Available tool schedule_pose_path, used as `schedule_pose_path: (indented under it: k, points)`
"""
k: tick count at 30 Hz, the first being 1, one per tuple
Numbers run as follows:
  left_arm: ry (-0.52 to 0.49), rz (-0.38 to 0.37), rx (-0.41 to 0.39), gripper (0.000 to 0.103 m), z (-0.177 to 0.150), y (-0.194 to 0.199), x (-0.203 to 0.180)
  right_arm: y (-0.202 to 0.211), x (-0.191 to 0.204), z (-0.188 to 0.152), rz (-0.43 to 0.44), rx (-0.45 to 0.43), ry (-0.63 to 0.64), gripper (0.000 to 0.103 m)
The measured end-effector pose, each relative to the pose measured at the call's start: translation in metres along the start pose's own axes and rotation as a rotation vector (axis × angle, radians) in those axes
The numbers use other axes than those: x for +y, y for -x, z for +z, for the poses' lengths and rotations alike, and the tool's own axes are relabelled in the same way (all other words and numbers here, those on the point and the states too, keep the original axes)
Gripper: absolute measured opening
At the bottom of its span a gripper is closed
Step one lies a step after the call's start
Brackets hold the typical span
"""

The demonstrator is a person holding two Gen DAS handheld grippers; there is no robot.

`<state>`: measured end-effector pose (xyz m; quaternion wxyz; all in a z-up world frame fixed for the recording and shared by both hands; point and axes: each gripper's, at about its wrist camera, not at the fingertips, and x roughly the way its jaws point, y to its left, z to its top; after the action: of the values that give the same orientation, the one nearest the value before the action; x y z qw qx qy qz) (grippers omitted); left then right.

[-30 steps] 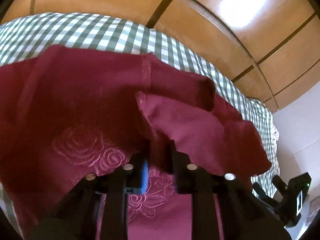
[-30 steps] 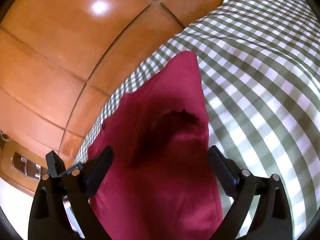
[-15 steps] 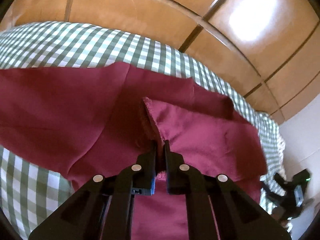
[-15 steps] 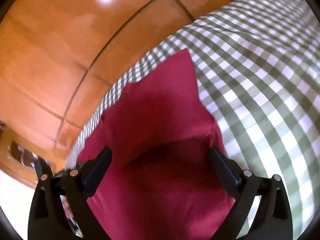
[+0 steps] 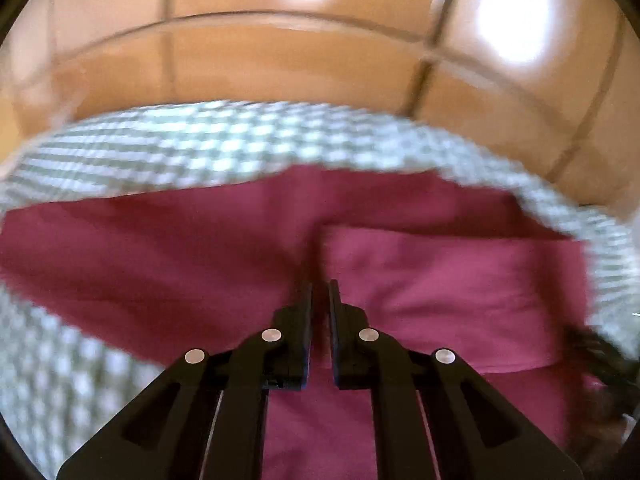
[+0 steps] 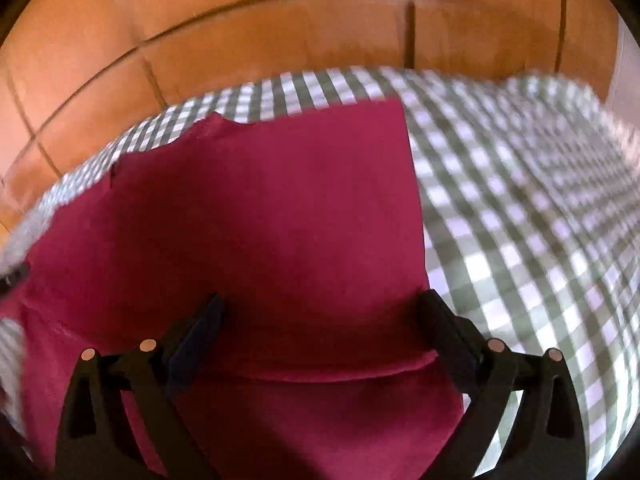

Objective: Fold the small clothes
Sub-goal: 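Grasp the other sleeve with the left tool and fold it across the body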

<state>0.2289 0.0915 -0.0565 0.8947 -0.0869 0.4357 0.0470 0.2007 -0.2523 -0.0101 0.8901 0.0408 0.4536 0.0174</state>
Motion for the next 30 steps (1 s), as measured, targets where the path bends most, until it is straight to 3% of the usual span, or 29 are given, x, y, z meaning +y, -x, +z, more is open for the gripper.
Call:
schedule_pose_path:
  k: [3, 7, 10, 11, 12, 13, 14, 17, 20, 21, 23, 26, 30]
  points:
    - [0.089, -0.091, -0.045, 0.007, -0.002, 0.013, 0.009, -0.002, 0.000, -0.002, -0.005, -0.009, 0.001, 0.100]
    - [-0.001, -0.178, -0.073, 0.007, -0.003, 0.017, -0.021, -0.003, 0.006, -0.002, -0.025, -0.014, 0.017, 0.101]
    - [-0.023, -0.179, -0.021, 0.007, 0.003, -0.009, -0.040, -0.005, 0.008, -0.001, -0.024, -0.015, 0.017, 0.101]
    - [-0.018, -0.167, 0.004, 0.016, 0.005, -0.020, -0.040, -0.006, 0.009, 0.000, -0.026, -0.015, 0.017, 0.101]
    - [-0.013, -0.138, 0.042, 0.034, 0.004, -0.034, -0.040, -0.007, 0.009, 0.000, -0.025, -0.015, 0.018, 0.101]
    - [-0.020, -0.120, 0.074, 0.034, 0.002, -0.050, -0.039, -0.004, 0.008, -0.001, -0.022, -0.017, 0.018, 0.101]
    - [-0.048, -0.119, 0.028, 0.034, -0.001, -0.051, -0.040, -0.004, 0.007, -0.001, -0.018, -0.018, 0.016, 0.101]
    - [-0.085, -0.098, 0.020, 0.034, -0.006, -0.043, -0.043, -0.004, 0.005, -0.003, -0.013, -0.021, 0.014, 0.101]
    - [-0.032, -0.114, 0.043, 0.038, -0.008, -0.028, -0.032, -0.003, 0.006, -0.003, -0.014, -0.023, 0.015, 0.101]
    - [-0.006, -0.128, 0.042, 0.053, -0.010, -0.018, -0.024, -0.003, 0.005, -0.004, -0.015, -0.023, 0.015, 0.101]
    - [0.042, -0.074, 0.043, 0.077, -0.016, -0.006, -0.010, -0.003, 0.005, -0.004, -0.015, -0.024, 0.016, 0.101]
    - [0.155, -0.109, 0.021, 0.077, -0.028, 0.021, 0.027, -0.003, 0.005, -0.004, -0.018, -0.025, 0.018, 0.101]
    - [0.306, -0.078, 0.016, 0.077, -0.051, 0.044, 0.088, -0.002, 0.006, -0.004, -0.027, -0.028, 0.024, 0.101]
